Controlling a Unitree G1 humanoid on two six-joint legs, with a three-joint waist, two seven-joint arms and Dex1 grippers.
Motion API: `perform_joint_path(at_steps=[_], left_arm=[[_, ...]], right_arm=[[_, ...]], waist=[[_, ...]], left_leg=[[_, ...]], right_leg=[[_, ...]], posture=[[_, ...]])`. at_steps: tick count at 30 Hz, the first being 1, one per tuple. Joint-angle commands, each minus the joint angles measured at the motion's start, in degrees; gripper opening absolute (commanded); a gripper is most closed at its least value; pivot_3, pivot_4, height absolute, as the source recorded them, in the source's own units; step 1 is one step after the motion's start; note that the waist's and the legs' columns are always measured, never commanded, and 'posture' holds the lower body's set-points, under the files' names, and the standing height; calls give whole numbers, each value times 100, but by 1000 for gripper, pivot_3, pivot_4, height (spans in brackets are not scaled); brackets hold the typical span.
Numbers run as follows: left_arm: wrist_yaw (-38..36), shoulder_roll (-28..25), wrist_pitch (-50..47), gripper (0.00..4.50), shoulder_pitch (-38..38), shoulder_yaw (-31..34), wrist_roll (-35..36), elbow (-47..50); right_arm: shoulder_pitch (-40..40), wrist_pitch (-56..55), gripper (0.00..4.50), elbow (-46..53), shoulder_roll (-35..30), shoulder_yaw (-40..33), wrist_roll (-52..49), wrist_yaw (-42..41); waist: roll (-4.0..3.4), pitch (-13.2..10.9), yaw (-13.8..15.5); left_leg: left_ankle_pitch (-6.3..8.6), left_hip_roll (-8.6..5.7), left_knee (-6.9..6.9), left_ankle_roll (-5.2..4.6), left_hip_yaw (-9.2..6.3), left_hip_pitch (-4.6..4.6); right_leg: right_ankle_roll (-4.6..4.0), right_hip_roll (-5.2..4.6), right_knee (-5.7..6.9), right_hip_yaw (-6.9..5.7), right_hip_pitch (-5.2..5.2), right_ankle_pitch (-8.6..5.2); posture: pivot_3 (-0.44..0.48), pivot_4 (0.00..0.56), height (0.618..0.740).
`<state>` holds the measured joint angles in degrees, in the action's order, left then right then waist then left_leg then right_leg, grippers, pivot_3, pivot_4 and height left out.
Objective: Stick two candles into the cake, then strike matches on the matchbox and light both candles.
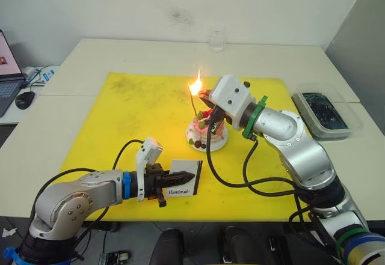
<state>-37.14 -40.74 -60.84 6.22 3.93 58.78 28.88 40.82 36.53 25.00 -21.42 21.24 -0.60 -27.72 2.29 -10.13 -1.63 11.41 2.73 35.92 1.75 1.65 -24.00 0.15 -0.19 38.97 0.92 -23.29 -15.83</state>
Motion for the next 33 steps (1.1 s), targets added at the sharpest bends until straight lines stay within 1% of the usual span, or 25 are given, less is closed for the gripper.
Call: perform_joint_path(at_steps=[1, 11, 20, 33], left_arm=[[-21, 59, 75, 0, 79, -38, 7, 124], [72, 180, 28, 0, 186, -109, 47, 152], [169, 225, -34, 0, 243, -114, 120, 199], [123, 245, -62, 0, 284, -138, 92, 173]], right_arm=[[176, -312, 18, -64, 56, -60, 141, -23], [334, -709, 18, -551, 202, -55, 408, -76], [350, -877, 18, -685, 268, -45, 551, -165], [324, -1023, 18, -790, 325, -30, 709, -288]], waist=[[0, 0, 0], [0, 0, 0], [0, 0, 0], [0, 0, 0]], left_leg=[[0, 0, 0, 0, -1, 0], [0, 1, -1, 0, -2, 0], [0, 1, 0, 0, -2, 0], [0, 0, 0, 0, -1, 0]], right_leg=[[0, 0, 0, -1, 0, 0], [0, 1, 0, -2, 0, 0], [0, 1, 1, -1, 0, 0], [0, 1, 1, -1, 0, 0]], posture=[[0, 150, 740], [0, 150, 740], [0, 150, 740], [0, 150, 740]])
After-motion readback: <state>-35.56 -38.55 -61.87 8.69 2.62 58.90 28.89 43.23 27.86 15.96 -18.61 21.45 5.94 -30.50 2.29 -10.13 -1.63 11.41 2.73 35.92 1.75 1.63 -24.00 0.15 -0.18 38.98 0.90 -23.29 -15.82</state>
